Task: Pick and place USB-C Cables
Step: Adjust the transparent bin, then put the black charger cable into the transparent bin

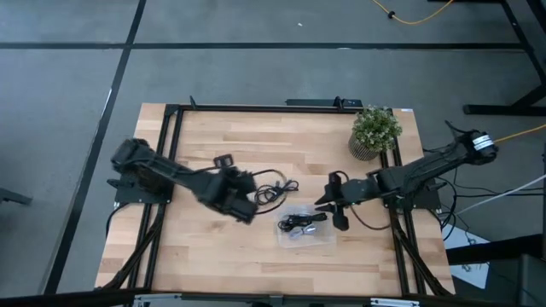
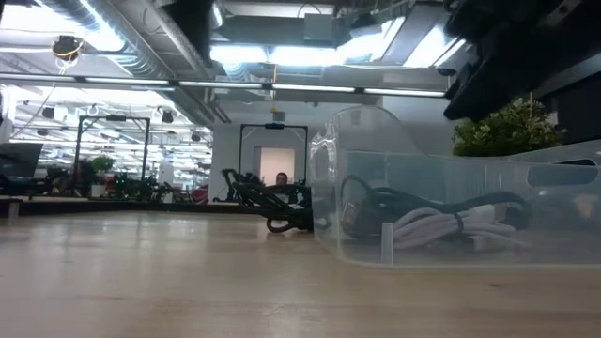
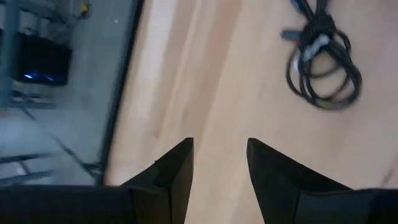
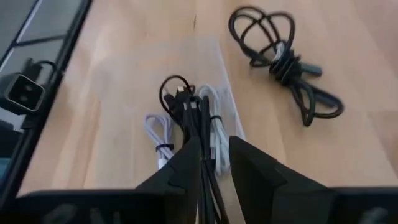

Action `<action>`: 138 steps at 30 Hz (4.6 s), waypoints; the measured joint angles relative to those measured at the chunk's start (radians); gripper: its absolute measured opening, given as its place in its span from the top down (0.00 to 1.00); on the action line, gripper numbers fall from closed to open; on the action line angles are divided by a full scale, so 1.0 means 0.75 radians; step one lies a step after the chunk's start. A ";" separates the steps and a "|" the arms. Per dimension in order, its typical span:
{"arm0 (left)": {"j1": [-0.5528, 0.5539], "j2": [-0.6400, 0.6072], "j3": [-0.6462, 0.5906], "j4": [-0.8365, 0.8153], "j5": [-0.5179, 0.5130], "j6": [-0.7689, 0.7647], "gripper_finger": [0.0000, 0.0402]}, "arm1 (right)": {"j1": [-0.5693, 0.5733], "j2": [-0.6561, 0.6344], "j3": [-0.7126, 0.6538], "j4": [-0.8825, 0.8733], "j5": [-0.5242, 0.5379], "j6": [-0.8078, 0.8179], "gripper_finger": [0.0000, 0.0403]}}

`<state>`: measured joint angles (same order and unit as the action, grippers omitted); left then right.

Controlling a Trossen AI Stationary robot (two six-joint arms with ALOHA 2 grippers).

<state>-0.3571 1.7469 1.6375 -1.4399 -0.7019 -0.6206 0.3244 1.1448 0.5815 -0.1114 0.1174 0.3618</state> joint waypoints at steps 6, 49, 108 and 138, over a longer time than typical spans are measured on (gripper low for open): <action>-0.100 -0.333 -0.519 0.562 -0.016 -0.019 0.64 | -0.018 0.140 0.101 0.002 -0.119 0.002 0.78; -0.015 -0.535 -1.222 2.223 0.122 0.594 0.64 | 0.343 0.598 0.447 -0.672 -0.180 0.587 0.78; -0.015 -0.536 -1.222 2.240 0.121 0.596 0.64 | 0.370 0.598 0.849 -1.041 0.697 0.532 0.78; -0.015 -0.536 -1.222 2.221 0.120 0.515 0.64 | 0.698 0.217 0.765 -1.871 1.212 1.256 0.78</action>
<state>-0.3687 1.3445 0.7208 0.2260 -0.6121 -0.2340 0.8480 1.3077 1.1554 -1.5146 1.0263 1.3039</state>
